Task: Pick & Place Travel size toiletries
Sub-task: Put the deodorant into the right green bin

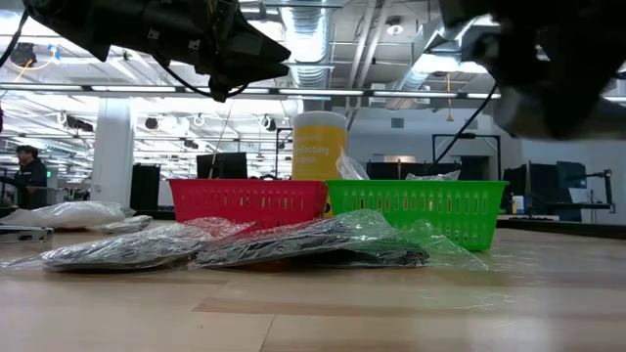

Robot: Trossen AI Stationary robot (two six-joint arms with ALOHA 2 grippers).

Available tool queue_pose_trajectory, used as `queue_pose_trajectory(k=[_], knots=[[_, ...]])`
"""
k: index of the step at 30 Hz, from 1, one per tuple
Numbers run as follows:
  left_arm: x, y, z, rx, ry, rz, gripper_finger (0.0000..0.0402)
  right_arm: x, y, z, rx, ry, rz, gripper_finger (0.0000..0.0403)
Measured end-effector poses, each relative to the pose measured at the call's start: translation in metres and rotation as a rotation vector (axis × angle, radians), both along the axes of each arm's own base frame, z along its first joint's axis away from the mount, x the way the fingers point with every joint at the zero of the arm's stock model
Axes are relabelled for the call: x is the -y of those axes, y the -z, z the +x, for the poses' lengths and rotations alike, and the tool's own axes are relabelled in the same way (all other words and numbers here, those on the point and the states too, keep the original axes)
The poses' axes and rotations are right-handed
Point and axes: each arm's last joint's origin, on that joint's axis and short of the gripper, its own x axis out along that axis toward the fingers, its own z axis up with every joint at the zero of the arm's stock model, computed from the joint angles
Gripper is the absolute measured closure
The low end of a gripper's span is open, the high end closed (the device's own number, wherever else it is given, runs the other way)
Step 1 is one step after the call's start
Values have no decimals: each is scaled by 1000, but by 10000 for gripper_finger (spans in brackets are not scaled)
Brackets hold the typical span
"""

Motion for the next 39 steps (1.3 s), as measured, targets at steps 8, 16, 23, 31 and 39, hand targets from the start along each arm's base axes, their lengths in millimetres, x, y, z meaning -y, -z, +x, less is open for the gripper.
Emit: queue_pose_trajectory(k=[8,16,23,31,39], knots=[[0,0,0,0,0,0,275,8,-33,19,105,-74,-41,212],[0,0,0,0,3,0,275,28,-53,39,210,-102,-94,212],[0,0,0,0,4,0,275,50,-58,59,292,-135,-89,212],[0,0,0,0,3,0,275,86,-63,83,403,-137,-56,212],[0,0,0,0,1,1,275,128,-67,103,533,-136,28,212]])
